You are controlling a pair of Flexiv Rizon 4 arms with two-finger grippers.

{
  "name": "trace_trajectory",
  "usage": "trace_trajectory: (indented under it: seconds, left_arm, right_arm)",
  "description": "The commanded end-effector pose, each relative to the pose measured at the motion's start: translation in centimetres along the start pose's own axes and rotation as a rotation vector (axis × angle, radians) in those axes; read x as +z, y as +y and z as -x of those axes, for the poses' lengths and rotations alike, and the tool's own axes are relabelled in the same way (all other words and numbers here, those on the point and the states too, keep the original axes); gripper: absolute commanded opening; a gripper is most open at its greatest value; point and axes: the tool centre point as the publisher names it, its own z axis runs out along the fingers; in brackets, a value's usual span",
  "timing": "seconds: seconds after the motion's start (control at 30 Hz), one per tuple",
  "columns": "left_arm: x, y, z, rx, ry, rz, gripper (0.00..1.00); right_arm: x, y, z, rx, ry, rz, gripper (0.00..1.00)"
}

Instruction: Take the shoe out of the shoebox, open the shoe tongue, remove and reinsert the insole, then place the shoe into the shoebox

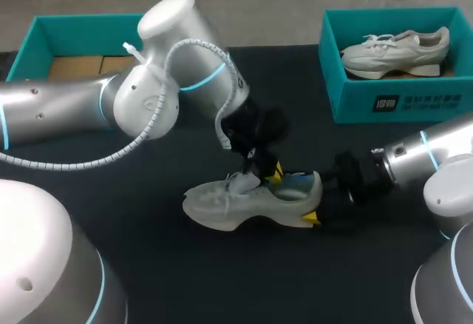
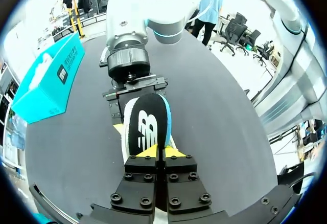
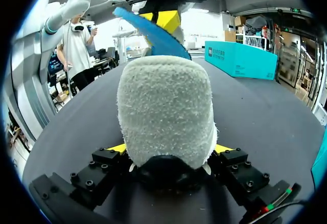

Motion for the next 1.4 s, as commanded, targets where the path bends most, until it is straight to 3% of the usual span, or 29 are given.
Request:
trace_trajectory:
  seconds: [0.03,0.23,0.57,0.6,0.67,0.73,1.0,1.4]
  left_arm:
    - [0.1,0.0,0.0,0.019,0.009,-0.088,0.0]
    - [-0.3,-1.5,-0.1,0.054,0.023,-0.159,0.0]
    - [-0.6,-3.6,0.0,0.088,0.011,-0.183,0.0]
    - [-0.5,-3.7,-0.1,0.091,0.006,-0.181,0.1]
    - [-0.3,-3.9,-0.5,0.097,-0.028,-0.141,0.65]
    - [-0.1,-3.9,-0.8,0.098,-0.066,-0.119,0.76]
    - [-0.7,-3.1,-1.4,0.07,-0.214,-0.062,0.94]
    - [-1.0,-1.7,-1.0,0.023,-0.419,-0.005,0.91]
  right_arm:
    - [0.4,-0.1,0.0,0.001,-0.001,-0.004,0.0]
    - [0.4,-0.1,0.0,0.001,-0.001,-0.004,0.0]
    - [0.4,-0.1,0.0,0.001,-0.001,-0.004,0.0]
    - [0.4,-0.1,0.0,0.001,-0.001,-0.004,0.0]
    - [0.4,-0.1,0.0,0.001,-0.001,-0.004,0.0]
    - [0.4,-0.1,0.0,0.001,-0.001,-0.004,0.0]
    - [0.4,-0.1,0.0,0.001,-0.001,-0.004,0.0]
    - [0.4,-0.1,0.0,0.001,-0.001,-0.004,0.0]
